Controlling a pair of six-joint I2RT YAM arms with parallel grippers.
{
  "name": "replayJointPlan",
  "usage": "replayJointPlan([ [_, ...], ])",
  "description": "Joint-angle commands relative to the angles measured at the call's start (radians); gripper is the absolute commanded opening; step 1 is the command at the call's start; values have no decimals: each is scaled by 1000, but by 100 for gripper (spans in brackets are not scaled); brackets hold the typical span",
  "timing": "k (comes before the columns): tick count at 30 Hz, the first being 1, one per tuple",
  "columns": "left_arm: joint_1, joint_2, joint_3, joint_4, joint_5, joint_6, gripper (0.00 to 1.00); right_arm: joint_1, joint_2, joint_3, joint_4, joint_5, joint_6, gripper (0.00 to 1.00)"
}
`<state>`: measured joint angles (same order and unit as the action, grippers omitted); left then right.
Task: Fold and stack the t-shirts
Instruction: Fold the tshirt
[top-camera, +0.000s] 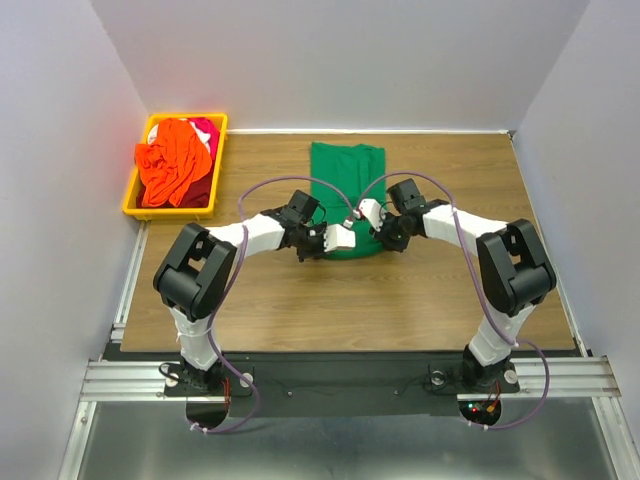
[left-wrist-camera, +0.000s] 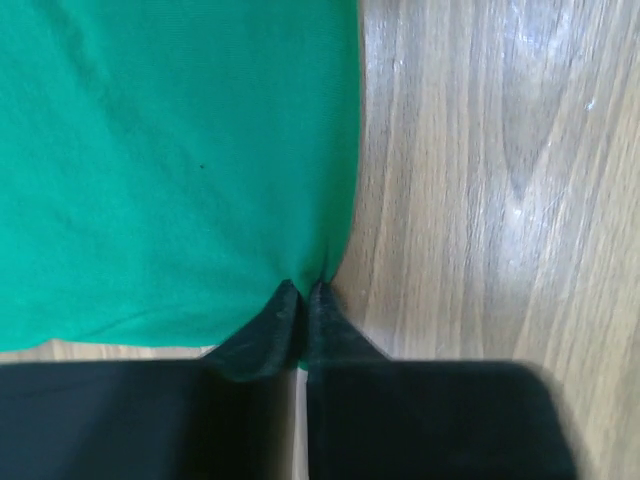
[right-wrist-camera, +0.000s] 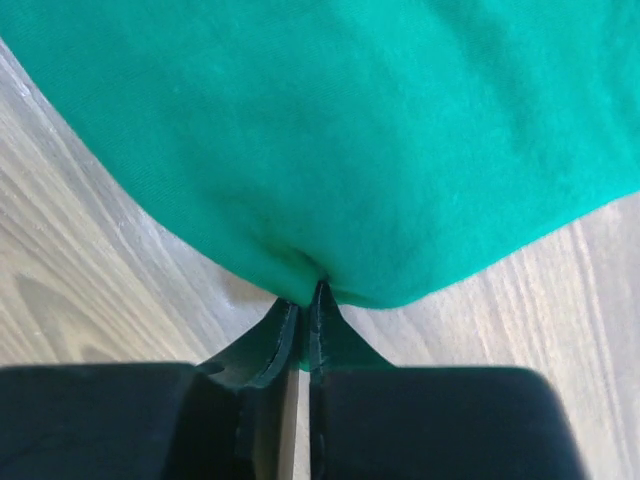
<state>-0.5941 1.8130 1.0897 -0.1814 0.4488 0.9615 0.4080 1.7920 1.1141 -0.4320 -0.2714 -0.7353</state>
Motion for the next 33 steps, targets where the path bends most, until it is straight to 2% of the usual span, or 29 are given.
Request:
replayJointPlan([
  [1,8,-27,50,-110,2,-7,0,11,-52,-19,-36,50,39,1],
  [6,19,-112,169,-242,31,-7,0,9,-143,53,-134,67,60,1],
  [10,16,-165,202,-364,50,-3,0,11,-198,122,-264,40,56,1],
  [15,-12,-260,156,-472,66,14,0,11,-253,174,-519,-31,37,0],
  [19,-56,-354,113,-567,108,-4,0,17,-362,129,-681,-97,13,1],
  [25,-151,-492,36,-651,175,-43,0,51,-502,76,-830,-178,-6,1],
  [29,-199,-538,29,-719,257,-67,0,55,-540,120,-956,-251,-13,0],
  [33,-204,-538,73,-742,306,-106,0,54,-548,164,-952,-229,-6,1],
])
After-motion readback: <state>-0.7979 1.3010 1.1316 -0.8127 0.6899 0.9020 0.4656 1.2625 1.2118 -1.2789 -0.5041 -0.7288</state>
